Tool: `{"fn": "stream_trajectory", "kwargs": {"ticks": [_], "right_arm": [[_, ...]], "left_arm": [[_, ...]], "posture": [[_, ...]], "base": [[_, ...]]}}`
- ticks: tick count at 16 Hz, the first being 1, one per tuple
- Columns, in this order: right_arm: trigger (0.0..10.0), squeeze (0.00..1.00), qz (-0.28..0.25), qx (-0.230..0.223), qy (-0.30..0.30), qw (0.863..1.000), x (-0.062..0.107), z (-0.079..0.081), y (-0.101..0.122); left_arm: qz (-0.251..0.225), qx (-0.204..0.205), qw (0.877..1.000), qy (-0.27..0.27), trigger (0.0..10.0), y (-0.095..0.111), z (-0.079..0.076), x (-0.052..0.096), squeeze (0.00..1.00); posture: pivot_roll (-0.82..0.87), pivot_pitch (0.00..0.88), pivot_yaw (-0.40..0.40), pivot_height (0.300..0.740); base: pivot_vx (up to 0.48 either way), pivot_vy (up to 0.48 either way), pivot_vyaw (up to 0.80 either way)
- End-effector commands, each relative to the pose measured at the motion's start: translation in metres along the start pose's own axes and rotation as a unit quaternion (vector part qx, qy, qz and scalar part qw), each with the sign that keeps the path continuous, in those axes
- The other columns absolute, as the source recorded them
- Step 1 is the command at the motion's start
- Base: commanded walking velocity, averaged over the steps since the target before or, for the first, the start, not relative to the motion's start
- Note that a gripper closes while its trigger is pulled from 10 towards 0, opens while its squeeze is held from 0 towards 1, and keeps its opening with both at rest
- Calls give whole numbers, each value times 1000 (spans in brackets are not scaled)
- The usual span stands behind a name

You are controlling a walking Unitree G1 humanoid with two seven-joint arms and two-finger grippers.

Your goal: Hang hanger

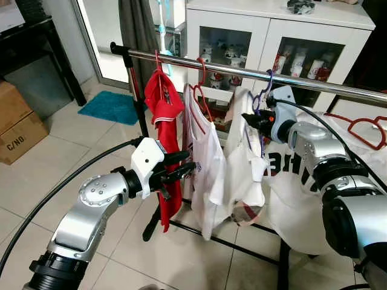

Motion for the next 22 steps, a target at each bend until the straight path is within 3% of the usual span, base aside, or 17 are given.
{"fn": "stream_trajectory", "kwargs": {"ticks": [1,11,12,13,19,20,22], "right_arm": [[0,0,-17,3,6,1000,-1,4,13],[0,0,-26,5,-5,1000,-1,1,14],[3059,0,-26,14,-11,1000,0,-1,15],[10000,0,-25,17,-17,999,0,-2,15],[10000,0,-32,8,-37,999,0,-5,18],[0,0,-35,0,-35,999,0,-5,18],[0,0,-43,-3,-31,999,0,-5,21]], "left_arm": [[-11,-7,1000,-7,10000,8,0,-2,0],[-9,-12,1000,-8,10000,9,1,-2,0],[-9,-12,1000,-9,10000,9,1,-2,0],[-9,-12,1000,-9,10000,9,1,-2,0],[-7,-14,1000,-8,10000,9,2,-3,0],[-7,-15,1000,-8,10000,9,2,-3,0],[-6,-16,1000,-2,10000,9,3,-3,0]], "posture": [[-19,0,28,740],[-18,0,32,740],[-20,0,33,740],[-20,0,33,740],[-19,0,34,740],[-19,0,34,740],[-21,0,33,740]], "base": [[0,0,0],[0,0,0],[0,0,0],[0,0,0],[0,0,0],[0,0,0],[0,0,0]]}}
Point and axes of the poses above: a point about 5 cm out from each wrist's last joint towards the gripper, its own x axis pointing back from the gripper into the wrist, its own y axis along the axis of the wrist's last joint, z = x × y, the point moved 4 cm from there along -x, pointing out of the wrist towards the gripper, and after that the axes turned 12 degrees about -x, right-handed, at the moved point
